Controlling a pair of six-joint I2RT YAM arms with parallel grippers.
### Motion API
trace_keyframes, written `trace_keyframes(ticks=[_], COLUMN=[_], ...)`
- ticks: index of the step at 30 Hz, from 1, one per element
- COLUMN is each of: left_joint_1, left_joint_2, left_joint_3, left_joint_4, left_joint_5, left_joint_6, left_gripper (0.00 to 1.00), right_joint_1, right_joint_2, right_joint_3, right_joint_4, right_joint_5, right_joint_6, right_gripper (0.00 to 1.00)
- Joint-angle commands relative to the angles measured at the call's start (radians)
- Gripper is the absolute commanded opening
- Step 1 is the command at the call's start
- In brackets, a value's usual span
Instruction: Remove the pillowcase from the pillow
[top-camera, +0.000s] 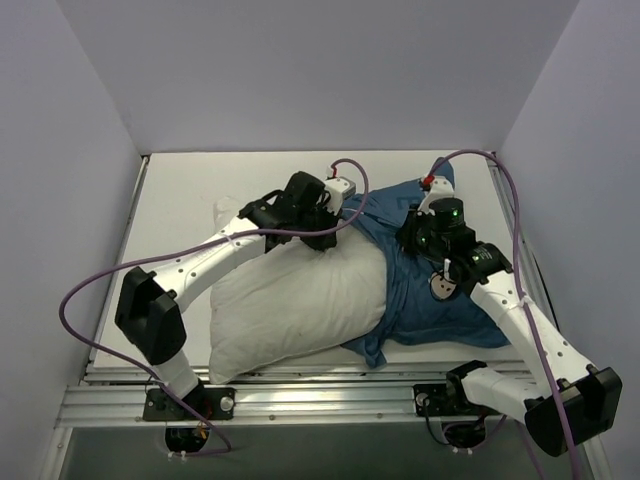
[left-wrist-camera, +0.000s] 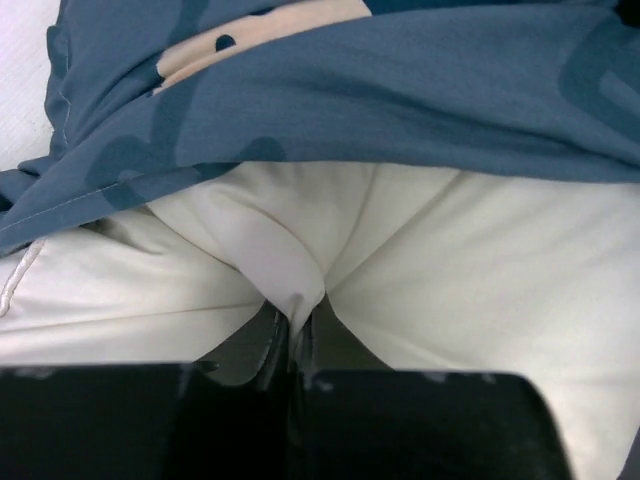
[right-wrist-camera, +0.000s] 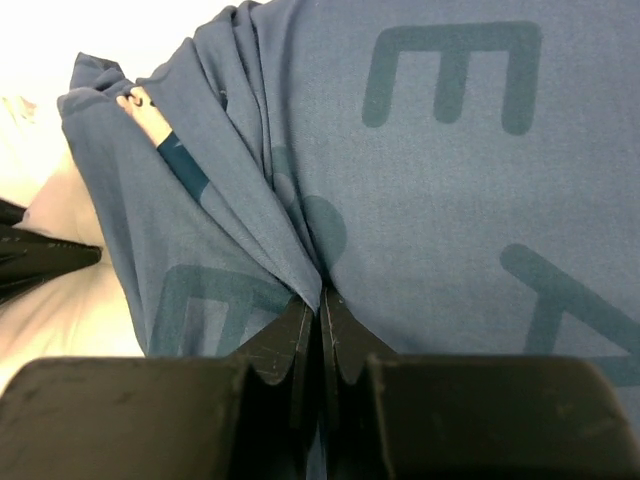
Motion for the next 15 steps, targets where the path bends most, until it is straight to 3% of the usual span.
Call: trace_keyframes(ticks=[1,5,6,8,11,15], left_joint_1=[-0.057,-0.094,-0.102,-0.123,-0.139,-0.157], left_joint_2=[-0.061,-0.164,-0.182,-0.231,-0.276,-0.305], left_joint_3=[-0.117,-0.141,-0.143,-0.142,-0.138,-0.151], left_joint_4=[-0.05,-0.053,-0.056,-0.062,-0.066,-0.059], left_joint_5=[0.096,0.002,-0.039,-0.07,-0.119,-0.148], left_joint_6=[-0.028,-0.006,0.011,0.029,0.038,0.035], left_gripper=[0.02,0.02,0.02,0.02,0.02,0.02], right_joint_1=[0.01,0.03,0.034,0.057,0.102,0.172], right_joint_2=[0.014,0.043,0.051,0.082,0.145,0.285], right_joint_3=[0.035,0.15,0.178,0.265,0.373,0.491], right_joint_4=[-0.015,-0.072,-0.085,-0.096,-0.103,-0.101], right_joint_5=[0.02,0.014,0.006,-0.014,-0.027,-0.024], right_joint_6=[-0.007,-0.033,-0.051,-0.067,-0.104,-0.137], right_gripper=[0.0,0.13,0.28,0.48,0.66,0.76])
